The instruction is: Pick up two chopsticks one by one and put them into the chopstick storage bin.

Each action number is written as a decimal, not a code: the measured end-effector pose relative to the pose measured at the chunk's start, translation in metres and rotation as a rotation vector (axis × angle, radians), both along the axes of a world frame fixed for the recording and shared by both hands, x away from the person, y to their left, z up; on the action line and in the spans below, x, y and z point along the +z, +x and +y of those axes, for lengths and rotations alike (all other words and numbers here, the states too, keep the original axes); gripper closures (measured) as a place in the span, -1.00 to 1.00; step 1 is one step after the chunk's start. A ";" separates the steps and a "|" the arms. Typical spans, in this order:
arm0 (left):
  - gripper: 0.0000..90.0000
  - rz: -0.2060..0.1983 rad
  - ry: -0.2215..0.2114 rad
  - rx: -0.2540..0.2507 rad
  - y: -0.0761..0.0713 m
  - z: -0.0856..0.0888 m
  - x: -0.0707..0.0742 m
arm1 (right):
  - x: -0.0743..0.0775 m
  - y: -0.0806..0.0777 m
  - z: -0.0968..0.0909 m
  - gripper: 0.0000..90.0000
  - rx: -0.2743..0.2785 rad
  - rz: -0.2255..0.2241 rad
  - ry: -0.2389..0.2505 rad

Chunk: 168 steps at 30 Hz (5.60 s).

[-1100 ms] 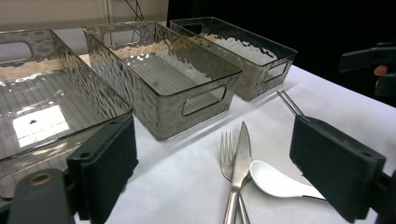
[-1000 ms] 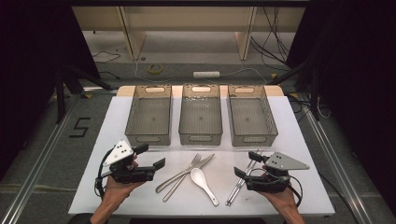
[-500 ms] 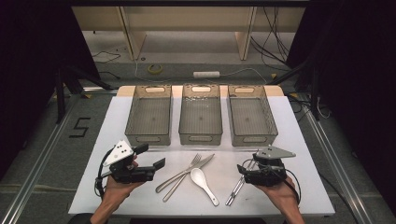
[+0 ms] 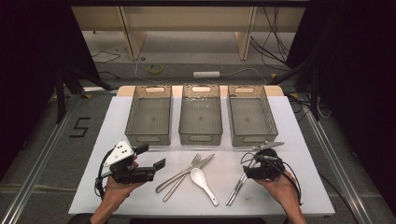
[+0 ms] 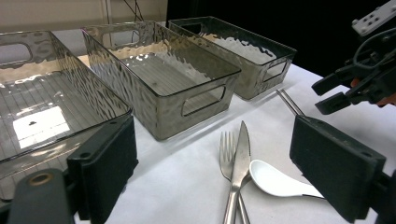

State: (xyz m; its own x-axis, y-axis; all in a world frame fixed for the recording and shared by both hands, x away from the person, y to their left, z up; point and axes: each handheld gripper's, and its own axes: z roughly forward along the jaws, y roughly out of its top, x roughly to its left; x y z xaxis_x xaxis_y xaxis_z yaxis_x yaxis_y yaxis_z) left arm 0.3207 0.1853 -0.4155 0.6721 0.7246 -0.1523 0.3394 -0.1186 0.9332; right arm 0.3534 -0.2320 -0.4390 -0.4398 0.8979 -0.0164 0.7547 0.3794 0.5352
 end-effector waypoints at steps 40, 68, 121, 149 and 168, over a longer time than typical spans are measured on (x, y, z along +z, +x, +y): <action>-0.69 -0.001 0.010 -0.007 0.000 -0.001 0.000 | -0.023 0.016 0.007 -0.18 0.001 0.216 -0.109; -0.69 0.000 0.002 -0.005 -0.001 -0.001 0.000 | -0.018 0.021 0.009 0.02 0.056 0.330 -0.180; -0.68 -0.005 0.014 -0.009 -0.001 -0.001 0.000 | -0.006 0.019 -0.009 0.93 0.167 0.373 -0.203; -0.67 0.011 0.227 -0.297 0.013 -0.063 -0.003 | 0.045 -0.006 0.082 0.93 0.630 0.162 -0.208; -0.52 0.012 0.374 -0.472 0.012 -0.089 -0.012 | 0.044 -0.020 0.108 0.93 0.781 0.151 -0.249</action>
